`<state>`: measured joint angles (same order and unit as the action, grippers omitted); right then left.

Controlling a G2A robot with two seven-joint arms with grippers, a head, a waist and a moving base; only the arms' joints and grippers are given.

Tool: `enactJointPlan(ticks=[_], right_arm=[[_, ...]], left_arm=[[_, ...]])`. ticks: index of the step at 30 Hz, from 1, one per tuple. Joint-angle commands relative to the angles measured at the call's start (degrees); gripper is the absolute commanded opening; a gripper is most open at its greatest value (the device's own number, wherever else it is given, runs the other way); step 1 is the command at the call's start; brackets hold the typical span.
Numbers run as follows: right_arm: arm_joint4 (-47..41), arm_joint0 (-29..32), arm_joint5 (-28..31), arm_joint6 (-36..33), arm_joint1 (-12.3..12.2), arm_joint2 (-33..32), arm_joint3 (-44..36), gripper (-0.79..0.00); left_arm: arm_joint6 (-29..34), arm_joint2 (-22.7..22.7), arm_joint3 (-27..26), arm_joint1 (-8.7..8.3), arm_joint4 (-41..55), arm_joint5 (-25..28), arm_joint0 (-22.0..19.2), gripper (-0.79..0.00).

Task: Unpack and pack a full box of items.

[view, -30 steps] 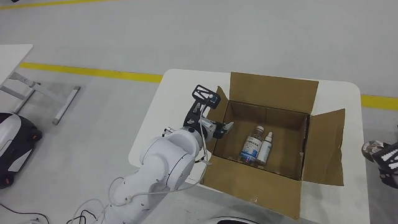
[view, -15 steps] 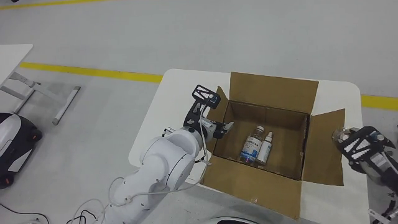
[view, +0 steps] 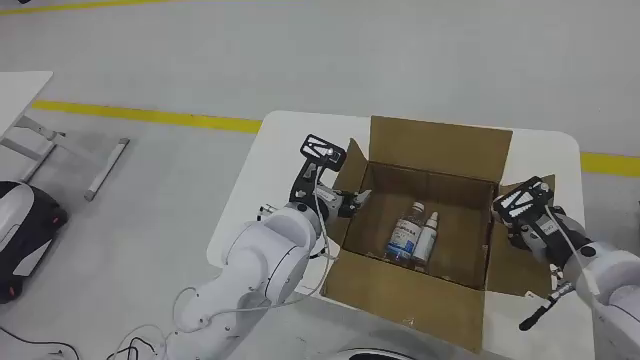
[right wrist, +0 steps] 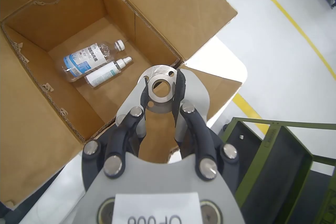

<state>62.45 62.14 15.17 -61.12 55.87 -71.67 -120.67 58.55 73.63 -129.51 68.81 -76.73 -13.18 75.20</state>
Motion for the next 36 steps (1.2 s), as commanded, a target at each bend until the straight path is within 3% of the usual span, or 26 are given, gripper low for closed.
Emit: enactJointPlan(ticks=[1, 11, 21, 36], right_arm=[[-0.16, -1.28, -1.34, 0.40, 0.30, 1.26, 2.00, -0.785], [4.06, -10.27, -11.04, -1.35, 3.47, 14.22, 10.92, -0.785], [10.09, -16.66, -16.91, -3.19, 7.51, 26.74, 20.19, -0.785], [13.66, -21.81, -19.06, -6.09, 13.20, 35.87, 34.70, -0.785]], left_arm=[[-0.54, 0.72, -0.09, 0.02, -0.89, -0.55, 0.41, 0.000], [-0.72, 1.70, -0.21, 0.10, -0.90, -0.62, 0.97, 0.000], [-0.72, 1.70, -0.21, 0.10, -0.90, -0.62, 0.97, 0.000], [-0.72, 1.70, -0.21, 0.10, -0.90, -0.62, 0.97, 0.000]])
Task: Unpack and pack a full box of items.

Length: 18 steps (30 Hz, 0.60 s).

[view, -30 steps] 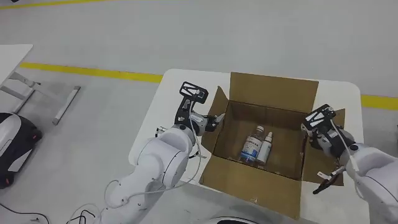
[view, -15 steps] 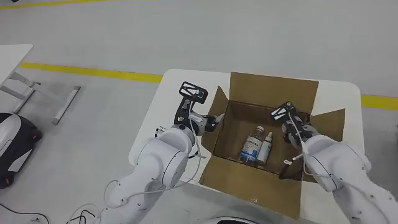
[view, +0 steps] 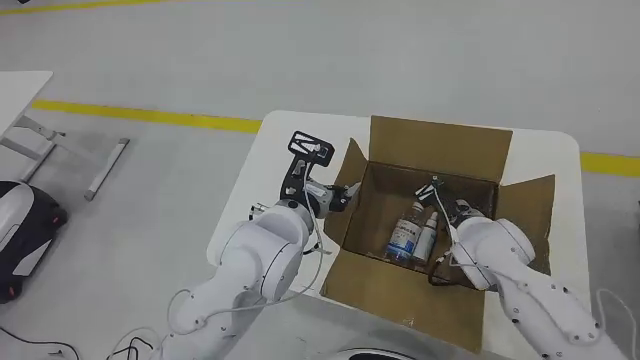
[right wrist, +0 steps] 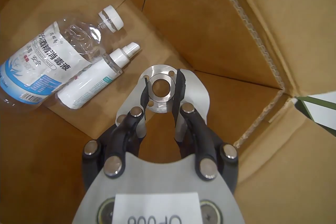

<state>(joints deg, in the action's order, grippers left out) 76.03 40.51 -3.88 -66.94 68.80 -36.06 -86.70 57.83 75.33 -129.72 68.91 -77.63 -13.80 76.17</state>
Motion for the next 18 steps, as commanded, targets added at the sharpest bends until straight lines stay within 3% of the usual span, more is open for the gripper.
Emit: enactJointPlan(ticks=[1, 6, 7, 9, 13, 18], right_arm=[[0.15, -0.39, 0.17, -0.57, 0.58, 0.60, 1.42, -0.785], [0.26, -0.93, 0.24, -0.91, 1.96, 1.43, 4.85, -0.785], [0.17, -0.94, 0.39, -0.88, 2.19, 1.51, 5.55, -0.736], [-0.18, -1.04, 0.81, -0.56, 2.60, 1.43, 6.37, -0.465], [-0.20, -0.91, 1.47, -0.06, 3.01, 0.59, 6.48, -0.422], [-0.18, 0.02, 2.66, -0.11, 2.90, -1.63, 4.60, -0.080]], left_arm=[[0.00, 0.00, 0.00, 0.00, 0.00, 0.00, 0.00, 0.000], [0.00, 0.00, 0.00, 0.00, 0.00, 0.00, 0.00, 0.000], [0.00, 0.00, 0.00, 0.00, 0.00, 0.00, 0.00, 0.000], [0.00, 0.00, 0.00, 0.00, 0.00, 0.00, 0.00, 0.000], [0.00, 0.00, 0.00, 0.00, 0.00, 0.00, 0.00, 0.000], [0.00, 0.00, 0.00, 0.00, 0.00, 0.00, 0.00, 0.000]])
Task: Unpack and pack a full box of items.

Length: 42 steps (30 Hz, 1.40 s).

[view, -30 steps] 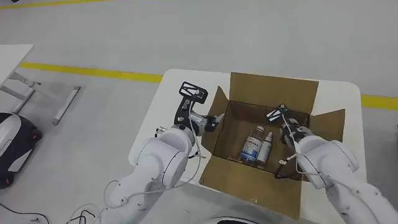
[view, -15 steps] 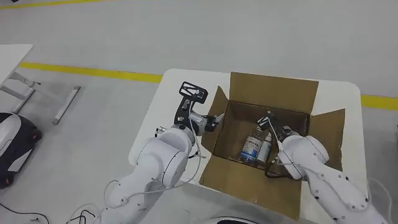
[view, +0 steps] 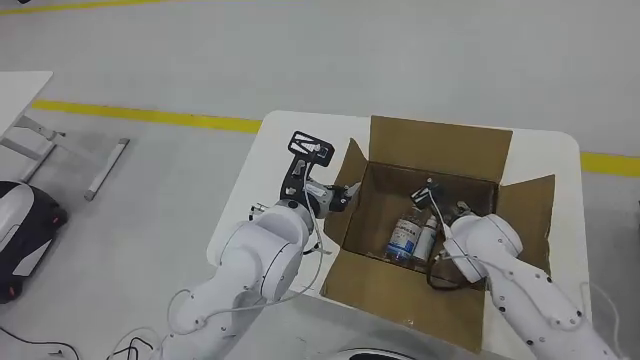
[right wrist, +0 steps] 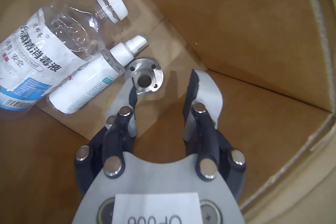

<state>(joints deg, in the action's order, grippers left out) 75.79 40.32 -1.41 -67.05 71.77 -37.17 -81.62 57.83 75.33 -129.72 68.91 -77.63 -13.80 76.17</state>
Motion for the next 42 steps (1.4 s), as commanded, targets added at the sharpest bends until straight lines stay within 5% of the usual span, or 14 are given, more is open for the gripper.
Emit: enactJointPlan(ticks=[1, 5, 7, 10, 12, 13, 19, 29, 34, 42], right_arm=[[0.12, 0.46, 0.26, -0.03, -0.17, -1.18, -1.25, -0.083], [-1.44, 2.47, 0.79, 0.54, -1.15, -6.15, -7.00, -0.126], [-2.61, 4.18, 1.91, 0.66, -2.06, -10.02, -11.36, -0.219], [-6.09, 7.40, 4.78, 1.75, -3.55, -17.51, -19.13, -0.499], [-6.65, 8.92, 6.93, 2.47, -4.27, -21.01, -22.68, -0.751], [-7.35, 9.93, 8.14, 3.31, -4.64, -23.04, -24.87, -0.785], [-13.11, 17.26, 18.37, 10.09, -6.81, -36.31, -34.56, -0.785], [-27.76, 30.71, 30.25, 17.29, -9.18, -58.45, -39.58, -0.785], [-30.78, 37.85, 28.68, 19.20, -9.72, -68.87, -39.07, -0.785], [-35.43, 44.96, 29.26, 22.34, -10.01, -75.39, -36.43, -0.785]], left_arm=[[0.00, 0.00, 0.00, 0.00, 0.00, 0.00, 0.00, 0.000], [0.00, 0.00, 0.00, 0.00, 0.00, 0.00, 0.00, 0.000], [0.00, 0.00, 0.00, 0.00, 0.00, 0.00, 0.00, 0.000], [0.00, 0.00, 0.00, 0.00, 0.00, 0.00, 0.00, 0.000], [0.00, 0.00, 0.00, 0.00, 0.00, 0.00, 0.00, 0.000], [0.00, 0.00, 0.00, 0.00, 0.00, 0.00, 0.00, 0.000], [0.00, 0.00, 0.00, 0.00, 0.00, 0.00, 0.00, 0.000], [0.00, 0.00, 0.00, 0.00, 0.00, 0.00, 0.00, 0.000], [0.00, 0.00, 0.00, 0.00, 0.00, 0.00, 0.00, 0.000], [0.00, 0.00, 0.00, 0.00, 0.00, 0.00, 0.00, 0.000]])
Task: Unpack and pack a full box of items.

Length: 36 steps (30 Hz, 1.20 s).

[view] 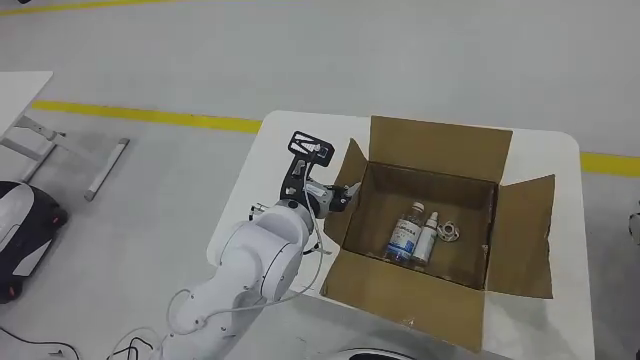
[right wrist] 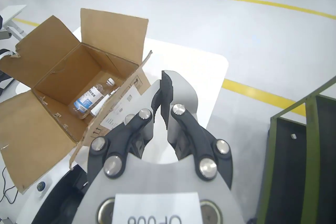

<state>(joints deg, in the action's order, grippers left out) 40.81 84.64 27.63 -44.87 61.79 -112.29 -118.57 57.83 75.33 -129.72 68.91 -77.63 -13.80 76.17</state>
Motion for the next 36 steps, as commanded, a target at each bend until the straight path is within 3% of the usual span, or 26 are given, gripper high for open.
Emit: enactJointPlan(ticks=[1, 7, 10, 12, 14, 15, 21, 36], right_arm=[[-0.89, 1.27, 0.40, 0.16, -0.07, -0.42, 1.19, -0.785], [-1.16, 3.43, 1.00, -0.51, -0.39, 0.19, 3.32, -0.785], [-1.39, 3.41, 0.74, -0.63, -0.56, 0.97, 4.20, -0.785], [-1.48, 3.21, 0.61, -0.82, -0.69, 1.39, 4.65, -0.785], [-1.41, 2.97, 0.66, -1.17, -0.84, 1.88, 4.98, -0.785], [-1.35, 2.80, 0.53, -1.36, -0.90, 2.19, 5.28, -0.785], [-1.18, 1.69, 0.23, -1.83, -1.31, 3.99, 6.90, -0.785], [-1.03, -0.17, -0.26, -3.56, -2.35, 5.81, 9.01, -0.785]], left_arm=[[0.00, 0.00, 0.00, 0.00, 0.00, 0.00, 0.00, 0.000], [-0.17, 0.21, 4.52, 0.17, 2.83, 1.47, 0.82, 0.000], [-0.20, -0.31, 6.86, 0.31, 2.50, 1.47, 0.25, -0.431], [-0.14, -0.84, 8.47, 0.41, 2.14, 1.43, -0.14, -0.542], [0.26, -1.22, 9.64, 0.61, 3.31, 0.67, -0.52, -0.751], [0.38, -1.37, 10.03, 0.67, 3.33, 0.59, -0.80, -0.785], [2.33, -1.52, 11.81, 1.15, 7.26, -0.94, -2.19, -0.785], [10.16, 1.61, 9.04, 1.64, 19.94, -5.13, -4.28, -0.785]])
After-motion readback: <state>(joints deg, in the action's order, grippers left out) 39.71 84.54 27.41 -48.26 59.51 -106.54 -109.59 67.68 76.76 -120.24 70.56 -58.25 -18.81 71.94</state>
